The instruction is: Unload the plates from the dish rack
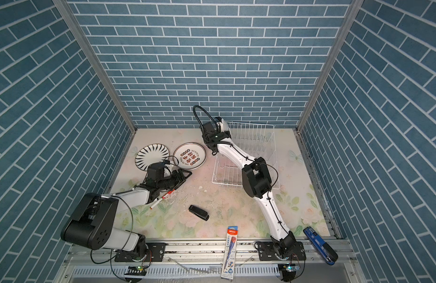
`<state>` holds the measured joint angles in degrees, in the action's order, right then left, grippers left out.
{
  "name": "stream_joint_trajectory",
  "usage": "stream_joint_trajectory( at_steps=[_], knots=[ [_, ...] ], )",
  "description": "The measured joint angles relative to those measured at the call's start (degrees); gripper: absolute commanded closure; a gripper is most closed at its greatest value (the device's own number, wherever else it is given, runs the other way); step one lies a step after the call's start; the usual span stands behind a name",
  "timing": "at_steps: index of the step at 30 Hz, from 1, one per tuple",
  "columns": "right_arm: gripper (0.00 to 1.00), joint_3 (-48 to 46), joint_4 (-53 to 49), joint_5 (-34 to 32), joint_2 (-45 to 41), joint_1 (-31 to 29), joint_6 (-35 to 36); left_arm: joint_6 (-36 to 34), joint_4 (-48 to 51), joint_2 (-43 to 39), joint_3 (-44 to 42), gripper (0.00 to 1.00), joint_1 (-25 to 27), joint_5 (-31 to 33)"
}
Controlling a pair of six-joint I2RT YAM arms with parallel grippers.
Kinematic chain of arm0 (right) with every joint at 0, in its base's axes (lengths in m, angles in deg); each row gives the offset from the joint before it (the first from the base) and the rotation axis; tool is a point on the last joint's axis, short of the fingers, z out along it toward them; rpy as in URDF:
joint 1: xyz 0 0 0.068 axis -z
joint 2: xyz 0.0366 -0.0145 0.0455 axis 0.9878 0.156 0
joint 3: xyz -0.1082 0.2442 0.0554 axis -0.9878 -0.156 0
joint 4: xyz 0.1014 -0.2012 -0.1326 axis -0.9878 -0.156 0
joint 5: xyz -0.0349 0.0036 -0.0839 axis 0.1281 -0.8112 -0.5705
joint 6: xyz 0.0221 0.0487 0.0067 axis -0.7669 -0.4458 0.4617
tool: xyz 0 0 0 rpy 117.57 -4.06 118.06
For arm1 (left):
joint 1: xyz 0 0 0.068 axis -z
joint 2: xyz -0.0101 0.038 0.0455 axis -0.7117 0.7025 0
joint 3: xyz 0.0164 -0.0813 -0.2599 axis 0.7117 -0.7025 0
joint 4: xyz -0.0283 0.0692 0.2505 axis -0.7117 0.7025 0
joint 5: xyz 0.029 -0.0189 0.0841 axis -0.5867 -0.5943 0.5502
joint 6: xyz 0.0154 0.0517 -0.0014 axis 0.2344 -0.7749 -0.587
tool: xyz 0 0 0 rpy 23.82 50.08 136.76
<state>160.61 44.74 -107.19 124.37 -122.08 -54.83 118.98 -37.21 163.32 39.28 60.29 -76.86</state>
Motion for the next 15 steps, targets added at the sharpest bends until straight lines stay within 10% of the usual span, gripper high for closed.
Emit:
stream_joint_trajectory(
  at_steps=[15],
  knots=[
    [0.93,-2.5,2.4,-0.9,-4.2,-0.9,1.5,0.0,0.1,-0.2,0.0,0.28,0.0,0.4]
  ],
)
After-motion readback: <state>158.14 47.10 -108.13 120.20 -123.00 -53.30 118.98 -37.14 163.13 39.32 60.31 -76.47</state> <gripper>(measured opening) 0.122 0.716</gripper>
